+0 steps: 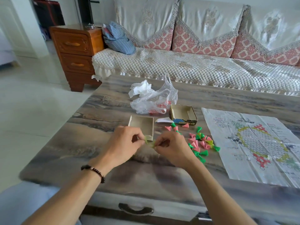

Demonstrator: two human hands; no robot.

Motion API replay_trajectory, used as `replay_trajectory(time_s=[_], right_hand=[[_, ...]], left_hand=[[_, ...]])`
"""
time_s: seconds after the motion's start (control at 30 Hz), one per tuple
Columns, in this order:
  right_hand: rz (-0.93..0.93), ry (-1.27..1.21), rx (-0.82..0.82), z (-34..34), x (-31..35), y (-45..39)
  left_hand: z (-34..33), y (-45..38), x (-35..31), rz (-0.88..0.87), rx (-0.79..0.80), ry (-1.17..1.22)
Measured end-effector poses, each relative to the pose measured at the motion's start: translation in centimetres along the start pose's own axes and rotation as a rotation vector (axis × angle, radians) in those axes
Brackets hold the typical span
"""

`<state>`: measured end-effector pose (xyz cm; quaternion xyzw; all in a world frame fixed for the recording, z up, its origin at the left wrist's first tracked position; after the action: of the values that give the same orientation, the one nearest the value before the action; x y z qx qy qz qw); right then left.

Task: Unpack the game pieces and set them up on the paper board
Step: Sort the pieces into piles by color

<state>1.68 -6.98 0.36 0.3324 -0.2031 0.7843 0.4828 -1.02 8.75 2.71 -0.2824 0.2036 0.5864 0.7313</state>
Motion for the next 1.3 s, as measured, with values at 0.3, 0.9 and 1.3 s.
replay_trajectory(time_s=[0.3, 0.9, 1.3], right_hand=[[0.046, 0.073, 0.044, -5.3, 3.0, -0.5], [0.112, 0.159, 0.085, -5.7, 3.2, -0.6], [0.066, 0.214, -0.022, -1.0, 1.4, 2.0]], left_hand=[[0.1, 5.9, 4.4, -0.023, -0.034, -0.071], [0.3, 5.9, 5.2, -0.036, -0.058, -0.154], [-0.9, 3.7, 0.7, -0.139, -0.057, -0.24]])
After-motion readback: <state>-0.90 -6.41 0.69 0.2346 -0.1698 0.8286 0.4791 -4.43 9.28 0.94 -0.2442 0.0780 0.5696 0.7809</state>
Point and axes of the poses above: each hand's wrist, its own y-axis away from the middle knuckle, its own z-axis out of the back of the hand, x = y × z, the point moved 8 cm from there along -y, towards the middle knuckle, and after that the axes turned 11 degrees about x, right-handed, at the moved point
